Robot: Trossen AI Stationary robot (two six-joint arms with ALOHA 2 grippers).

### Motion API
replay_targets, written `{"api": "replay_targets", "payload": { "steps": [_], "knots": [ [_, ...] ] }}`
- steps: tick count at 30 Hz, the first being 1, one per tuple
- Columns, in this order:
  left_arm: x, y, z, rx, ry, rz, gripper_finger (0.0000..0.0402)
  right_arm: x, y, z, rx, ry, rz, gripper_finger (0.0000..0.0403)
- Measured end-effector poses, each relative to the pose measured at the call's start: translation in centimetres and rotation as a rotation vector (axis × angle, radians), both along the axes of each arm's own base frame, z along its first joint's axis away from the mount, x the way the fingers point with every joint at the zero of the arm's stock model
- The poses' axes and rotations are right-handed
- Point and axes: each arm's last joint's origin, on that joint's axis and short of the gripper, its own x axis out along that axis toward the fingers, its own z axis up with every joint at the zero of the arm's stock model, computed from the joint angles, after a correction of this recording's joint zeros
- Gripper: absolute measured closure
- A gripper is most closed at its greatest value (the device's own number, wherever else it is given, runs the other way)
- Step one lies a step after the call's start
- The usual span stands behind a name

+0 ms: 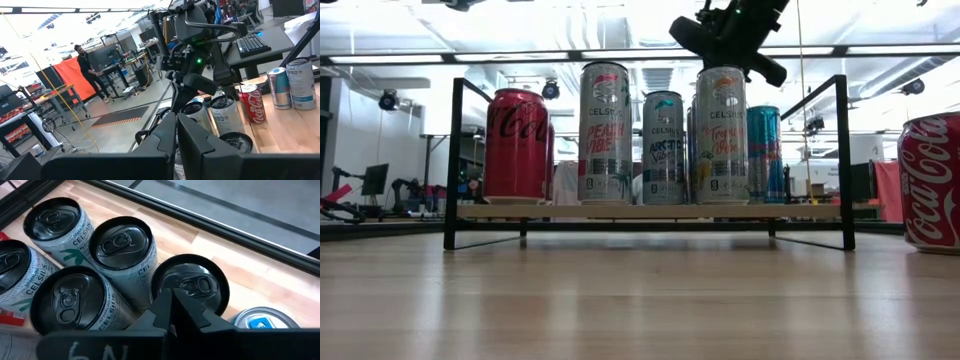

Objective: Place canned beverage on shelf
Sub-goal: Adjust the white and yellow soda cans

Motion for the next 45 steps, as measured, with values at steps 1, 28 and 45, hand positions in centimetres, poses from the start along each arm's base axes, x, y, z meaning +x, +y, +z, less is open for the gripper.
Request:
{"api": "replay_targets", "payload": {
  "steps": [1,28,45],
  "knots": [
    [0.0,0.0,0.0,0.000,0.000,0.000,0.0402,0.0,0.0,0.0,-0.003,0.001,-0.002,0.0394],
    [0.1,0.0,0.0,0.009,0.006,0.000,0.0402,-0.2,1.1,0.6,-0.027,0.021,0.006,0.0394],
    [0.1,0.0,0.0,0.010,0.008,0.000,0.0402,0.5,4.5,-0.2,-0.018,0.012,0.046,0.0394]
  ]
}}
